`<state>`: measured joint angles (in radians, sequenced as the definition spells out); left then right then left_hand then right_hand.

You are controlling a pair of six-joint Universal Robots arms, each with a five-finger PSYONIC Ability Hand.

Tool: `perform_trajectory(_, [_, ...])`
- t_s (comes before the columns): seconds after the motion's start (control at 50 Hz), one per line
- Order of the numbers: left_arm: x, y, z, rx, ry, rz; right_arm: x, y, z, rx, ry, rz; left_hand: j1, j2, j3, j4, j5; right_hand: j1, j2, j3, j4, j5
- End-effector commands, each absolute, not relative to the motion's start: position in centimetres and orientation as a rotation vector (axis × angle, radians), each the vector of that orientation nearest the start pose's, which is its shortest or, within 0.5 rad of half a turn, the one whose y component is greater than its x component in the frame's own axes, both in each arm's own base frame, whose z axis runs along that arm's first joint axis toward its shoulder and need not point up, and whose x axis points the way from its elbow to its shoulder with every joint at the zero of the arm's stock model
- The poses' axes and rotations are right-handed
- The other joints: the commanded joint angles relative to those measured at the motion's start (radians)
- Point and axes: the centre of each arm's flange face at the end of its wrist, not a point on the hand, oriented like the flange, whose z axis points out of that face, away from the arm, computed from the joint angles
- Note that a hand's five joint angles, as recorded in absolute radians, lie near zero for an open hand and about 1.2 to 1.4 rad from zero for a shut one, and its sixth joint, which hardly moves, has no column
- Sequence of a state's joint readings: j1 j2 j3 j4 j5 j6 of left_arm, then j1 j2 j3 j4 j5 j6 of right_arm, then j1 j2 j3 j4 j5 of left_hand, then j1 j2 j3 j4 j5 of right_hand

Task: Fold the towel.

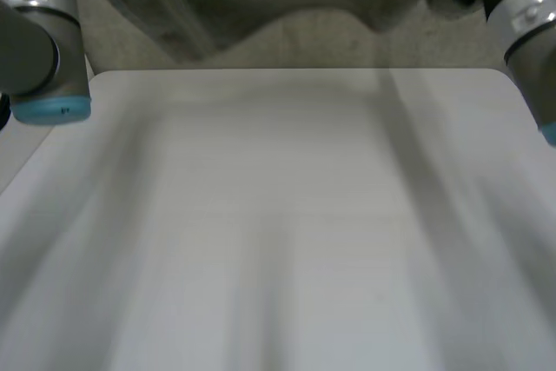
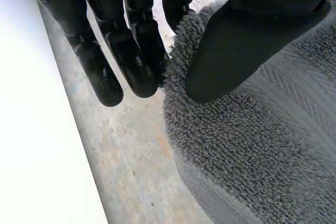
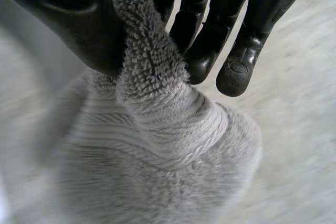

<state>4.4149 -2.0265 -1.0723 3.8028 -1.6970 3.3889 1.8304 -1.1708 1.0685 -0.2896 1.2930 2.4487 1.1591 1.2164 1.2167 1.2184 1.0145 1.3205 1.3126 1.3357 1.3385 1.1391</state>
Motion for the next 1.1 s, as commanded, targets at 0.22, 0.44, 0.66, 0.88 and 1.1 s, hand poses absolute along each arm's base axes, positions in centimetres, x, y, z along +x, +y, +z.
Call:
perform_trajectory(0.22, [-23.3,-36.7,19.5,0.426,1.98,-2.425,26.3,-34.1,19.4,-1.444,2.029,-1.909,0.237,0.18,0.18,0.178,0.207,0.076,0.084,0.061,0.058,0.083])
perform_trajectory(0.44, [-22.7,-34.9,14.8,0.474,2.14,-2.257,26.1,-31.9,13.9,-1.549,2.16,-1.621,0.237,0.18,0.18,0.178,0.207,0.059,0.067,0.044,0.041,0.066])
perform_trajectory(0.66, [-22.1,-33.4,18.0,0.444,2.086,-2.317,24.7,-29.2,18.4,-1.481,2.179,-1.641,0.237,0.18,0.18,0.178,0.207,-1.146,-1.138,-1.161,-1.164,-1.139])
perform_trajectory(0.88, [-21.0,-32.2,18.8,0.422,2.076,-2.312,21.6,-30.4,22.7,-1.047,2.245,-1.735,0.237,0.18,0.18,0.178,0.207,-1.146,-1.138,-1.161,-1.164,-1.139])
perform_trajectory(1.1, [-20.6,-31.9,18.7,0.415,2.08,-2.301,20.6,-32.9,22.1,-0.922,2.312,-1.621,0.237,0.18,0.18,0.178,0.207,-1.133,-1.125,-1.148,-1.151,-1.126])
